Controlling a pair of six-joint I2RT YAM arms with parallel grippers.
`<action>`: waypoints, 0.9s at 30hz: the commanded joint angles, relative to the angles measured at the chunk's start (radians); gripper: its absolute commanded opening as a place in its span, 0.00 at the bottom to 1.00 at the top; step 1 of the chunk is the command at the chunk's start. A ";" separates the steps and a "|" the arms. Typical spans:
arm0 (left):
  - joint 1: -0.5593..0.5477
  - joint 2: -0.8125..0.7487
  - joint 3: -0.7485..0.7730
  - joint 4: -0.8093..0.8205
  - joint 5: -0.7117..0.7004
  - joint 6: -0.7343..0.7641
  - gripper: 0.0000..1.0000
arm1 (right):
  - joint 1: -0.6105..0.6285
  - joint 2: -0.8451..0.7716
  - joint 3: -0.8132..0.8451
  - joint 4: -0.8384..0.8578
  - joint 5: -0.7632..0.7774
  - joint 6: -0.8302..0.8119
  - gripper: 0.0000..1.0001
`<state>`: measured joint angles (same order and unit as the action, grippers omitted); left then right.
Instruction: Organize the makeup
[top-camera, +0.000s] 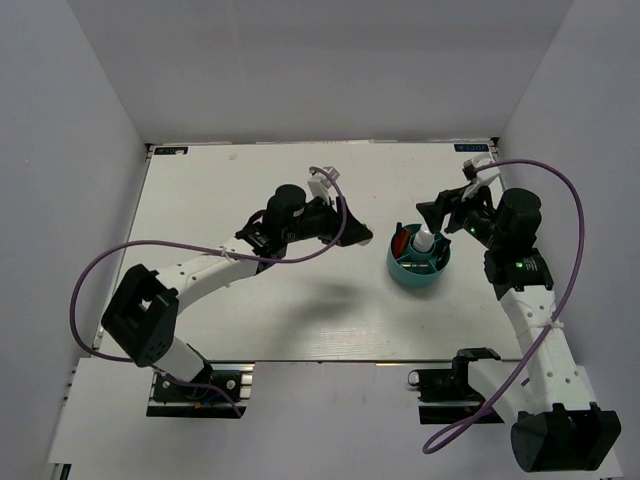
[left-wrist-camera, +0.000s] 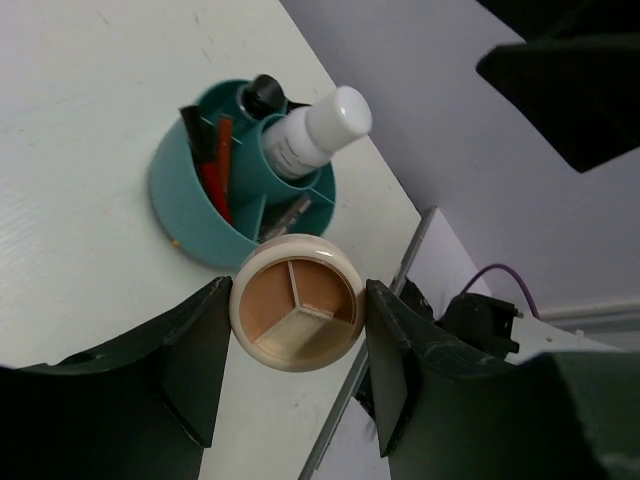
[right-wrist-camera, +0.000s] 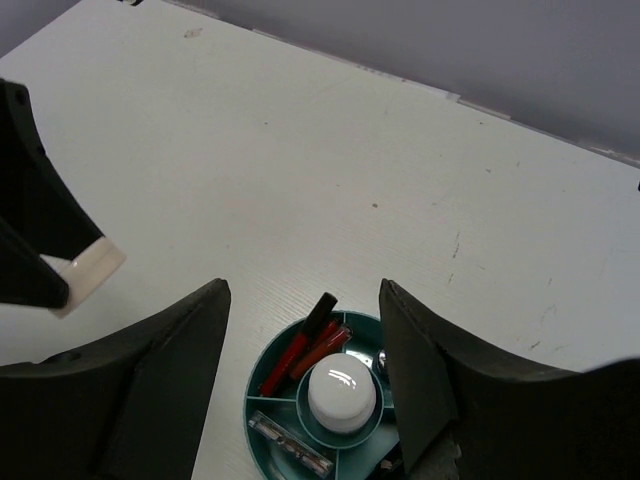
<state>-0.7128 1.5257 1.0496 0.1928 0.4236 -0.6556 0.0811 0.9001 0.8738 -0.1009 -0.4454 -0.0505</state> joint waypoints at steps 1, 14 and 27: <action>-0.028 -0.070 -0.028 0.085 0.023 -0.012 0.18 | -0.003 -0.036 0.007 0.044 0.030 0.026 0.68; -0.163 -0.131 -0.135 0.171 -0.075 0.347 0.14 | -0.007 0.068 0.189 -0.304 -0.464 0.101 0.74; -0.228 -0.092 -0.112 0.194 -0.302 0.600 0.13 | 0.006 0.134 0.192 -0.447 -0.638 0.181 0.68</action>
<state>-0.9245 1.4319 0.8940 0.3504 0.1841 -0.1284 0.0807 1.0306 1.0435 -0.5137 -1.0351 0.1032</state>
